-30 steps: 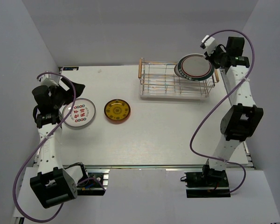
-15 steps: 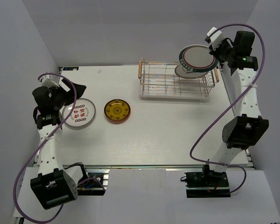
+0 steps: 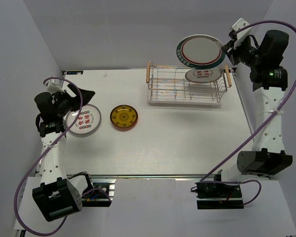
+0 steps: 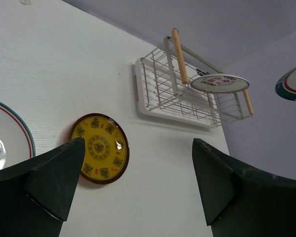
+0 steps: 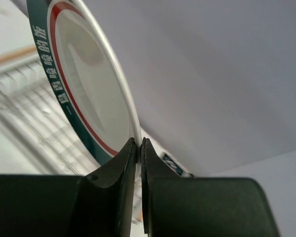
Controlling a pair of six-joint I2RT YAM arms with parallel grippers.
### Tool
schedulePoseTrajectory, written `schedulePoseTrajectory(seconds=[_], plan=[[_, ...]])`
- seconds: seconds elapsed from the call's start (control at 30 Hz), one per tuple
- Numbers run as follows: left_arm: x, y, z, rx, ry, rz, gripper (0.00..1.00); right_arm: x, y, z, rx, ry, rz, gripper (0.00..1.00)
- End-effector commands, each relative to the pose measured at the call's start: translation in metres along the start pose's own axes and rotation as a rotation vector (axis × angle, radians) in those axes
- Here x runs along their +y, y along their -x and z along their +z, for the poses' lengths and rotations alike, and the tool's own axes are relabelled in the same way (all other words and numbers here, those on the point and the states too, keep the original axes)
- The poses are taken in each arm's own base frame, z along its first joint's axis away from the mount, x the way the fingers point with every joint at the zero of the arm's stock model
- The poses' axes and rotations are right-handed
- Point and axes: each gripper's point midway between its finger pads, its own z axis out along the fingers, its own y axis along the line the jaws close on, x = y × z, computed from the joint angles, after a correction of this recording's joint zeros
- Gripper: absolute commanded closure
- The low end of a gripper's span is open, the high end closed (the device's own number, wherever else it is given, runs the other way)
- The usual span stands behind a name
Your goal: Unload the plates from the dish rack
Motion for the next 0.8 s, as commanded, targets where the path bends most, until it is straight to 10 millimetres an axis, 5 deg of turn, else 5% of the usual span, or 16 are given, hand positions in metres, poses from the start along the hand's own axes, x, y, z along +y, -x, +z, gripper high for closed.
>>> schedulePoseTrajectory(seconds=[0.0,0.17,0.3,0.5,0.77], plan=[[-0.028,-0.002,-0.008,0.007,-0.132,0.027,0.02,0.031,0.019,0.011,-0.111,0.102,0.220,1.00],[-0.056,-0.001,-0.010,0.003,-0.261,0.046,0.02,0.091,0.023,0.036,-0.124,0.283,0.694,1.00],[-0.071,-0.014,0.001,0.063,-0.338,0.021,0.02,0.153,-0.002,0.065,-0.021,0.408,1.020,1.00],[-0.092,-0.053,0.020,0.182,-0.426,-0.004,0.02,0.227,-0.016,0.091,0.118,0.502,1.208,1.00],[-0.079,-0.106,0.047,0.303,-0.364,-0.053,0.05,0.288,-0.019,0.101,0.216,0.655,1.335,1.00]])
